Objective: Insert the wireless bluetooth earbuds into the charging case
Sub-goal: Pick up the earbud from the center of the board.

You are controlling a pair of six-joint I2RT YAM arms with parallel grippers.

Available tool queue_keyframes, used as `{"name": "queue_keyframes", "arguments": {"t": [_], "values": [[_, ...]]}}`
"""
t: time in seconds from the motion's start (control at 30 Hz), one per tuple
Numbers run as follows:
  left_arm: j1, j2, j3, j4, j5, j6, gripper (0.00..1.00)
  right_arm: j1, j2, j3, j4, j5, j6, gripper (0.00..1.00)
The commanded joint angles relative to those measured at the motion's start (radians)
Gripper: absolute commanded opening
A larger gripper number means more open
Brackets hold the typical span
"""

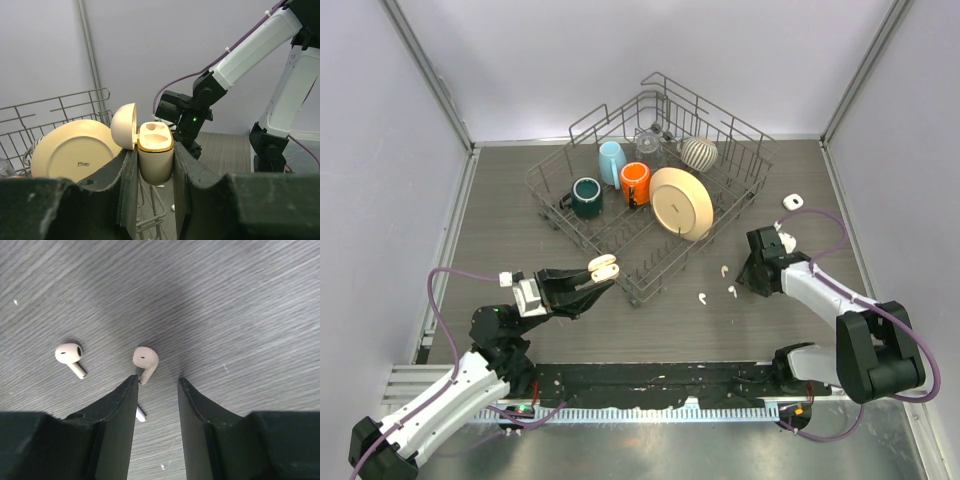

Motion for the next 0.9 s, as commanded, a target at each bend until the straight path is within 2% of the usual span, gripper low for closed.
{"name": "queue_keyframes", "arguments": {"t": [0.0, 0.57, 0.87], "values": [[-0.001, 0.0, 0.013, 0.055, -0.01, 0.002, 0.0, 0.004, 0.013, 0.038, -0.039, 0.081, -0.031, 0.43], [-0.003, -0.029, 0.002, 0.029, -0.027, 0.013, 0.0, 0.002, 0.128, 0.123, 0.021, 0.067, -0.119, 0.46], [-0.003, -0.032, -0.002, 0.026, -0.033, 0.014, 0.0, 0.002, 0.148, 0.129, 0.041, 0.066, -0.072, 0.45]]}}
